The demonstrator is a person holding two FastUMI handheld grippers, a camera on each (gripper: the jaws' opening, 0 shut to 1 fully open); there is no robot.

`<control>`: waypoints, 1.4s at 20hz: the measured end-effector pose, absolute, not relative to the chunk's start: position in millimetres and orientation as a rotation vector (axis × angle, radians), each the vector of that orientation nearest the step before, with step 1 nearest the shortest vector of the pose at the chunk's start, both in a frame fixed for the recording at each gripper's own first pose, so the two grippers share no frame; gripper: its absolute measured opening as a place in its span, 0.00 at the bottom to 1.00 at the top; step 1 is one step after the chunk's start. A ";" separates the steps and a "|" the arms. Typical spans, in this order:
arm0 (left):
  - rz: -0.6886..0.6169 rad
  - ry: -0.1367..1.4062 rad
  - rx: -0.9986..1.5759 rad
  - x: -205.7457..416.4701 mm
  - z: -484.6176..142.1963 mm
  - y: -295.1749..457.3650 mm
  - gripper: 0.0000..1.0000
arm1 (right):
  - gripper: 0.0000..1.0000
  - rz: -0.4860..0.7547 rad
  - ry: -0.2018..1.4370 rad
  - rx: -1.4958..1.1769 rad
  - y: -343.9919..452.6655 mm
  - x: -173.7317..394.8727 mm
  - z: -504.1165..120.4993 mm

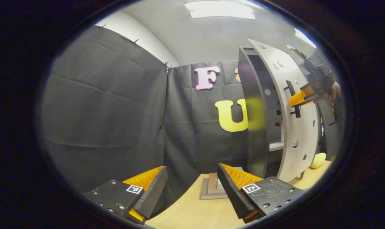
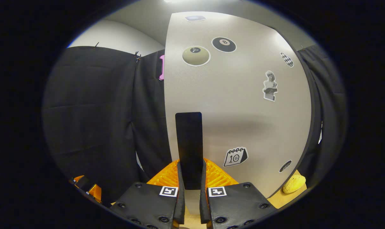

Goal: Open the cabinet door with the right hand, grasp the bottle in the cabinet with the left hand and place it on the coaster, then close the cabinet door with the right hand.

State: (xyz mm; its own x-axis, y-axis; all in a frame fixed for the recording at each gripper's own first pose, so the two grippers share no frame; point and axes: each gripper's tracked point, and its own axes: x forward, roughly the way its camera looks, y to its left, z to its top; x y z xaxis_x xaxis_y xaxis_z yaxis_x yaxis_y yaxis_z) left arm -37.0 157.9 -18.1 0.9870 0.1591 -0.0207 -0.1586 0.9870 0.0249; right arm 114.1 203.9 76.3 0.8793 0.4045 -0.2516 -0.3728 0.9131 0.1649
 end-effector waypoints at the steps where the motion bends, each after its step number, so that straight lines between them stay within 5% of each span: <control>1: 0.147 0.015 0.029 -36.3 -15.4 151.1 0.96 | 0.20 0.415 0.288 0.110 201.1 109.6 77.1; 16: 0.065 0.015 0.004 -18.6 2.3 1.3 0.96 | 0.20 0.678 0.294 0.168 164.9 92.4 75.4; 28: -0.017 0.019 0.006 -22.9 18.7 -125.4 0.96 | 0.20 0.684 0.281 0.151 131.9 90.1 74.5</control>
State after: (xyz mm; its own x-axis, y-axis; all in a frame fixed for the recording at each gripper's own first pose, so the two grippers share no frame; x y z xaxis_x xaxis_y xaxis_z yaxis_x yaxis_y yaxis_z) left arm -22.9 -125.4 18.7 0.9997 -0.0173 -0.0193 0.0174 0.9998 0.0063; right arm 90.1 131.9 74.5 0.7392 0.6414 -0.2054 -0.6010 0.7659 0.2284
